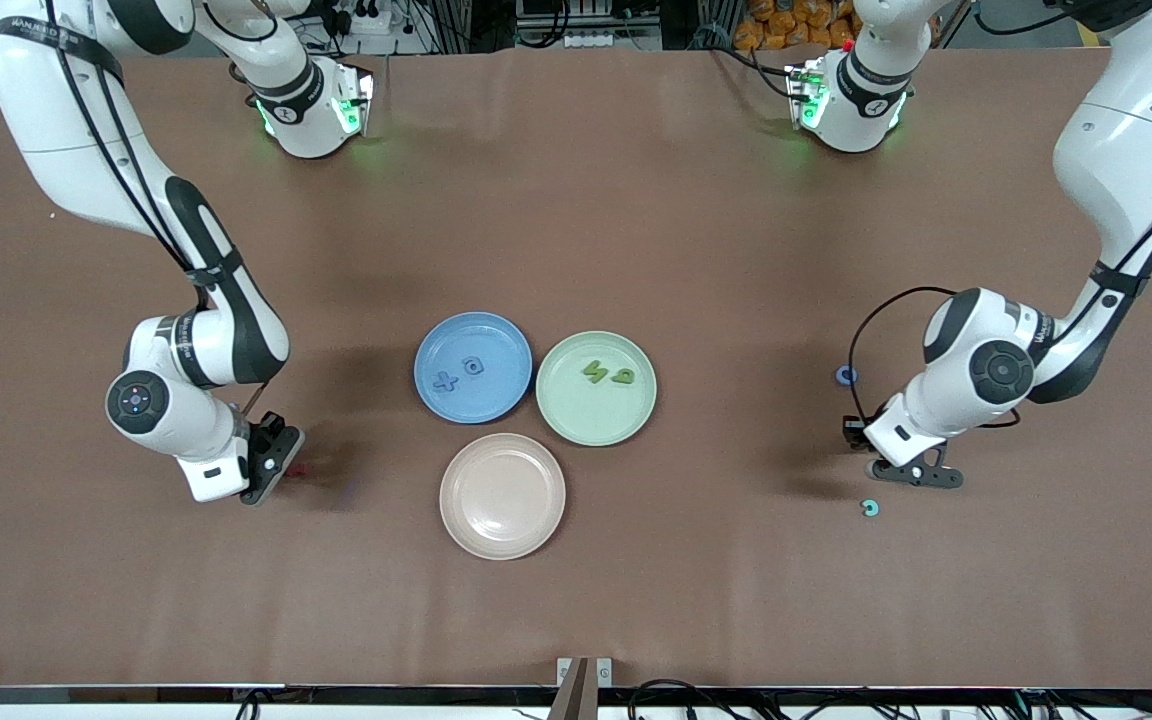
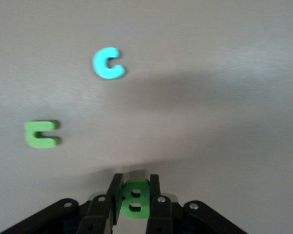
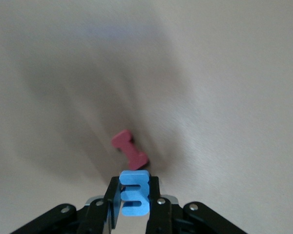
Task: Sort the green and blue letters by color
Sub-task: 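Place the green B on the green plate while the right gripper places blue m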
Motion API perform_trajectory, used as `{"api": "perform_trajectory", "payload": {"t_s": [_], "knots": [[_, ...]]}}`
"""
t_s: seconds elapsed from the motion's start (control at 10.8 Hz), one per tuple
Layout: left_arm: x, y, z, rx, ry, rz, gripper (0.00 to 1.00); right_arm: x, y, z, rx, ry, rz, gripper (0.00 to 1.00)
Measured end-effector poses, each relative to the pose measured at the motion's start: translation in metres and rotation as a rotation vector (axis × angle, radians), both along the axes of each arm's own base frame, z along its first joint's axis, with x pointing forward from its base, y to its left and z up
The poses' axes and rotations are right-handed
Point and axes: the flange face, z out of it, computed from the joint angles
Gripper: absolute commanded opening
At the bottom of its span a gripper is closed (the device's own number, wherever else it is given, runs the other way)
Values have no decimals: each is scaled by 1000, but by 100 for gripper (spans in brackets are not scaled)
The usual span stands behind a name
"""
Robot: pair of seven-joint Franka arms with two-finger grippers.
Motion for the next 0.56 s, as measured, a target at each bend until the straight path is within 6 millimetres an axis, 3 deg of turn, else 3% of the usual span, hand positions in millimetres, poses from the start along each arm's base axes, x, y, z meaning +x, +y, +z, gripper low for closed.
{"api": "perform_trajectory", "payload": {"t_s": [0.19, 0.56], "knots": [[-7, -43, 15, -8, 32, 67, 0, -7, 29, 17, 10, 66, -77, 0], [-25, -155, 54, 41, 72, 200, 0, -38, 121, 53, -4, 204, -368, 0]]}}
